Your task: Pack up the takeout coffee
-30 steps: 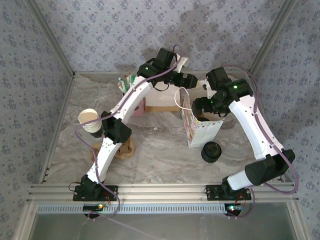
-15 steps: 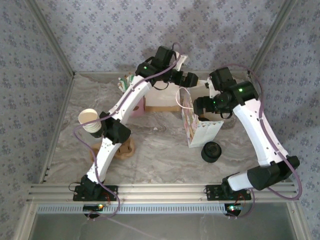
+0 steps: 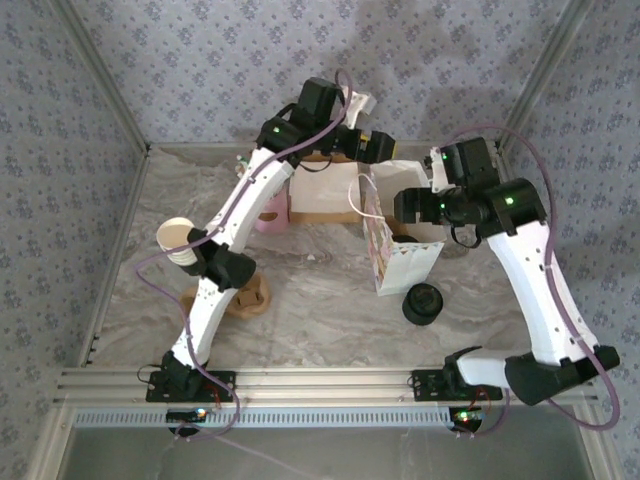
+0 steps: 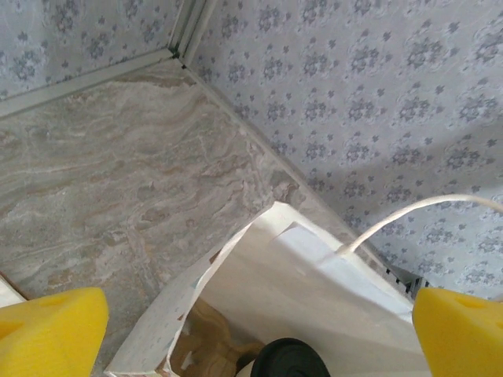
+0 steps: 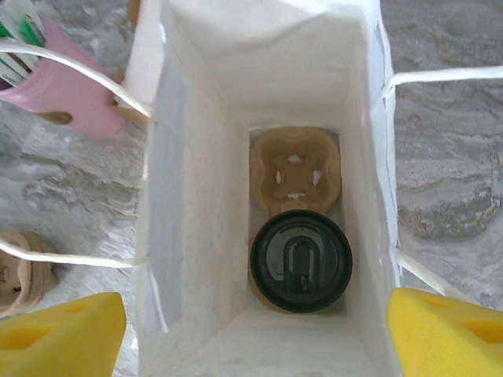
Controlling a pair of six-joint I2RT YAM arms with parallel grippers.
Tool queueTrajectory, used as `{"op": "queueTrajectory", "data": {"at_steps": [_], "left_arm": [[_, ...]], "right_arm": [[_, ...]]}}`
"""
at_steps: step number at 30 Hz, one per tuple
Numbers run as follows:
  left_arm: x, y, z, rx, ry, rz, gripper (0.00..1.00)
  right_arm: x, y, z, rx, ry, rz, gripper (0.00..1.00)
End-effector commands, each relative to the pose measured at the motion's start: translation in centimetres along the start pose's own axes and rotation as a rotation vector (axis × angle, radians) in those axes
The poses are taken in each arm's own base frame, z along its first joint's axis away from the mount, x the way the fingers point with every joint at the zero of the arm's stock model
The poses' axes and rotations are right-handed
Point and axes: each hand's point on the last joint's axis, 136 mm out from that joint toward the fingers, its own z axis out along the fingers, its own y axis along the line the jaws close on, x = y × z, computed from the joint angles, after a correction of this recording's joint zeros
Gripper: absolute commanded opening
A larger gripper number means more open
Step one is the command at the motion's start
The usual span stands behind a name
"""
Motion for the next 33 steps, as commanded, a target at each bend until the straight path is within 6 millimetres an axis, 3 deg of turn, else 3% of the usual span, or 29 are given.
{"op": "queueTrajectory", "data": {"at_steps": [1,7,17,28,33], "left_arm": [[-2.8,-3.8,-3.6,0.028,-0.092,0.05,1.0],[-3.6,-5.9,-5.1,0.044,-0.13,0.07,0.99],[-3.7,-9.9,-8.5,0.022,-0.159,0.147,1.0],[-1.0,-14.0,-11.2,-0.044,-0.125,0.249,0.99],[0.0,-14.0,-12.2,-0.045,-0.135,0.231,0.99]], "right_arm": [[-0.6,0.4,-1.0,-0.037,-0.06,0.019,0.87],[-1.0,0.8,-2.7,-0.072,-0.129,0.017,0.86],[-1.5,1.8,-7.2,-0.158,-0.303,0.004,0.87],[0.9,2.1,-10.9,-0.227,-0.404,-0.022,0.94],[2.0,2.1,-11.0,-0.239,-0.401,-0.027,0.96]]}}
